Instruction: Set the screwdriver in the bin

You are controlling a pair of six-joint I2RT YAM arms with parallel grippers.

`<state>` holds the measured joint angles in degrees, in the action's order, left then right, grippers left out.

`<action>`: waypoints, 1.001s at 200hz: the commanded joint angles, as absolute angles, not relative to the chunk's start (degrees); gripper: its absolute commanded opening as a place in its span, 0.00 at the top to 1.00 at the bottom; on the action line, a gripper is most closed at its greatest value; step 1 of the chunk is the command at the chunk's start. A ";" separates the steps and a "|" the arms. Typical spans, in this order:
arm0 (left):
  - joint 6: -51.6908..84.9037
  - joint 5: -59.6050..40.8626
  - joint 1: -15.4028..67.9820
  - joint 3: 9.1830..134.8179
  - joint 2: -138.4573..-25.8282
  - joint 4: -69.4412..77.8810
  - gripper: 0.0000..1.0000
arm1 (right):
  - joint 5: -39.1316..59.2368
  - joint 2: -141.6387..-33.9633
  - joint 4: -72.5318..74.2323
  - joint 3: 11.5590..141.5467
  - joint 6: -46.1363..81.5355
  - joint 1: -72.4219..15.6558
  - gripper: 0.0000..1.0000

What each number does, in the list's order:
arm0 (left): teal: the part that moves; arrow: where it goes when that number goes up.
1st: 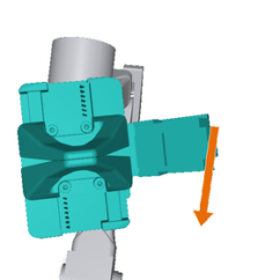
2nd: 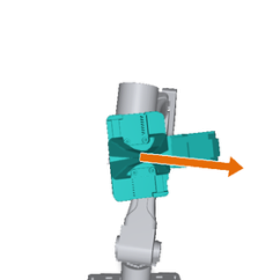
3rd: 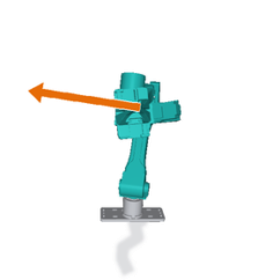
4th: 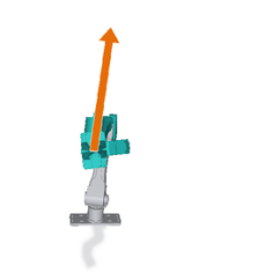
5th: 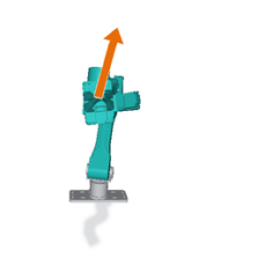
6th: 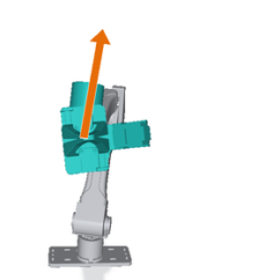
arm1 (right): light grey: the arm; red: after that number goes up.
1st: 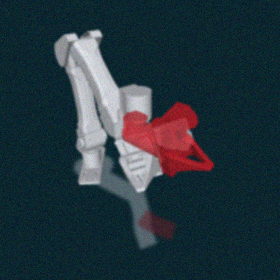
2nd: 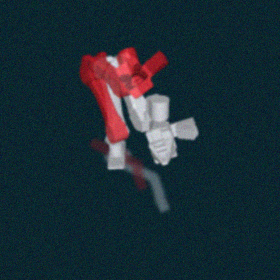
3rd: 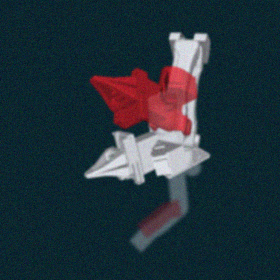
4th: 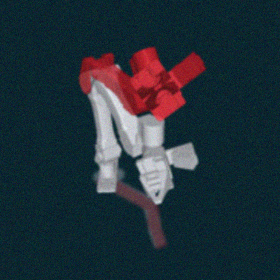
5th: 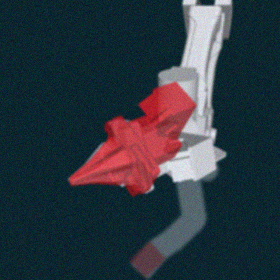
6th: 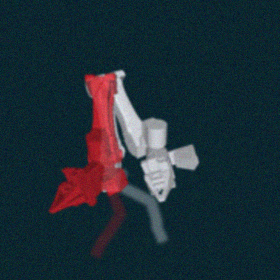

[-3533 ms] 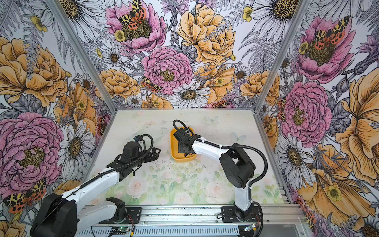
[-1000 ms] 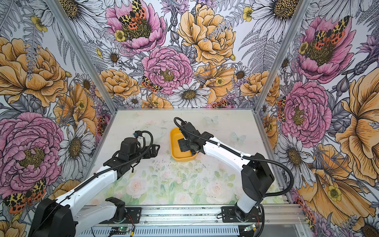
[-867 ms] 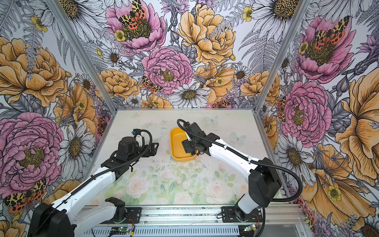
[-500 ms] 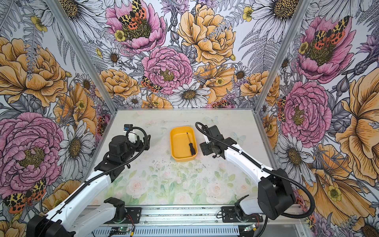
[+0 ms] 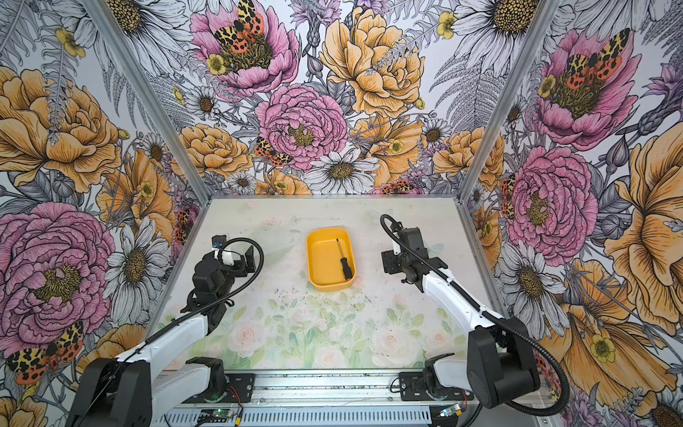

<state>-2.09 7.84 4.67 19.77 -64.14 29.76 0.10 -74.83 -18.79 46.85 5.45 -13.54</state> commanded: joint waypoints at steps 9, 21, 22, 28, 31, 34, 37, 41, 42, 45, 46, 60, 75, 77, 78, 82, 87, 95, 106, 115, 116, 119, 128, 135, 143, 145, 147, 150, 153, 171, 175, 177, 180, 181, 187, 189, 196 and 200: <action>-1.98 2.95 1.80 17.30 -70.26 44.69 0.01 | 0.02 -74.89 -9.04 42.98 4.66 -11.87 0.29; -2.10 1.79 1.16 17.23 -72.79 46.62 0.01 | -1.65 -74.26 -5.91 40.70 3.68 -11.63 0.29; -2.06 1.73 1.11 17.27 -72.91 46.78 0.01 | -1.84 -74.22 -5.59 40.47 3.60 -11.66 0.29; -2.15 1.29 0.97 17.17 -73.94 47.87 0.01 | -2.74 -73.83 -4.16 39.44 3.20 -11.58 0.29; -2.21 1.22 0.97 17.11 -74.46 48.34 0.01 | -3.10 -73.57 -3.33 38.93 3.04 -11.60 0.29; -2.23 1.15 0.97 17.01 -75.01 48.84 0.01 | -3.35 -73.28 -2.67 38.41 2.86 -11.45 0.29; -2.27 1.13 0.88 16.94 -75.52 49.41 0.01 | -3.54 -73.11 -1.89 37.90 2.59 -11.40 0.29; -2.16 1.06 0.88 16.90 -76.17 50.37 0.01 | -3.97 -72.67 -0.82 37.19 2.48 -11.36 0.29; -2.27 0.97 0.79 16.89 -76.32 50.54 0.01 | -4.14 -72.59 -0.67 37.01 2.47 -11.35 0.29; -2.60 0.74 0.81 16.80 -76.53 50.77 0.01 | -4.59 -72.33 0.01 36.61 2.44 -11.33 0.29; -2.66 0.68 0.85 16.79 -76.54 50.78 0.01 | -4.76 -72.20 0.27 36.41 2.45 -11.33 0.29; -2.98 0.44 0.75 16.81 -77.37 51.76 0.01 | -6.36 -70.99 3.03 34.40 2.41 -11.13 0.29; -3.29 0.21 0.73 16.42 -78.79 54.03 0.01 | -7.67 -69.96 6.62 32.20 1.98 -10.92 0.29; -3.35 0.23 0.75 16.30 -79.05 54.42 0.01 | -7.83 -69.92 7.17 31.89 1.90 -10.86 0.29; -3.34 0.25 0.77 16.28 -79.16 54.59 0.01 | -7.96 -69.85 7.41 31.72 1.87 -10.84 0.29; -3.44 0.20 0.78 16.11 -79.69 55.44 0.01 | -8.41 -69.71 8.49 31.16 1.66 -10.88 0.29; -3.52 0.18 0.77 16.03 -80.44 56.41 0.01 | -8.95 -69.55 9.78 30.45 1.35 -10.86 0.29; -3.62 0.10 0.79 15.91 -81.70 57.96 0.01 | -10.05 -69.36 11.90 29.37 1.01 -10.73 0.28; -3.77 0.08 0.80 15.89 -83.40 59.61 0.01 | -11.41 -69.43 14.83 28.13 0.29 -10.65 0.28; -3.88 0.13 0.79 15.58 -84.83 61.53 0.01 | -12.32 -69.52 17.10 27.09 -0.27 -10.60 0.28; -3.92 0.15 0.79 15.57 -85.04 61.75 0.01 | -12.40 -69.57 17.34 26.95 -0.31 -10.57 0.28; -3.87 0.24 0.86 15.40 -85.64 62.54 0.01 | -12.61 -69.64 18.48 26.62 -0.49 -10.57 0.28; -3.83 0.35 0.88 15.19 -87.93 65.16 0.01 | -13.09 -69.95 21.49 25.29 -1.17 -10.51 0.28; -3.87 0.27 0.86 15.06 -89.54 67.39 0.01 | -13.41 -70.37 24.22 24.17 -1.70 -10.45 0.28; -3.85 0.37 0.86 14.88 -89.23 67.20 0.01 | -13.78 -71.08 27.58 22.82 -1.84 -10.22 0.28; -3.75 0.49 0.81 14.90 -89.04 66.83 0.01 | -13.88 -71.27 28.36 22.65 -1.98 -10.16 0.28; -3.66 0.50 0.77 14.95 -88.92 66.41 0.01 | -13.89 -71.41 29.15 22.27 -2.05 -10.05 0.28; -3.69 0.50 0.79 15.07 -88.80 66.10 0.01 | -14.07 -71.75 30.31 21.72 -2.17 -9.99 0.28; -3.73 0.46 0.83 15.09 -88.84 66.06 0.01 | -14.22 -72.06 31.44 21.35 -2.13 -9.87 0.28; -3.92 0.43 0.82 15.06 -88.96 66.34 0.01 | -14.03 -72.98 34.85 20.33 -1.76 -9.01 0.28; -3.88 0.54 0.89 15.17 -88.99 66.14 0.01 | -13.55 -73.29 35.83 20.15 -1.64 -8.60 0.28; -3.94 0.60 0.95 15.20 -89.02 66.08 0.01 | -13.47 -73.34 36.05 20.13 -1.62 -8.50 0.28; -3.88 0.72 0.96 15.36 -89.10 65.99 0.01 | -13.43 -73.50 36.34 20.19 -1.44 -8.34 0.28; -3.92 0.76 0.97 15.41 -89.11 65.91 0.01 | -13.35 -73.58 36.45 20.20 -1.38 -8.21 0.28; -3.78 1.19 0.97 15.93 -89.01 64.87 0.01 | -13.05 -74.25 37.35 20.34 -1.24 -7.83 0.28; -3.80 1.33 1.03 16.04 -88.96 64.43 0.01 | -13.02 -74.44 37.57 20.42 -1.12 -7.69 0.28; -3.62 1.93 1.05 16.78 -88.86 62.95 0.01 | -12.53 -75.42 38.35 20.75 -0.83 -7.15 0.28; -3.51 2.24 1.05 17.27 -88.94 62.31 0.01 | -12.31 -75.97 38.87 20.96 -0.63 -6.76 0.28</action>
<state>-3.22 1.67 1.26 15.33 -89.25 63.02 -12.45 -73.87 30.33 20.29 -0.99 -8.21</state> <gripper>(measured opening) 0.988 0.723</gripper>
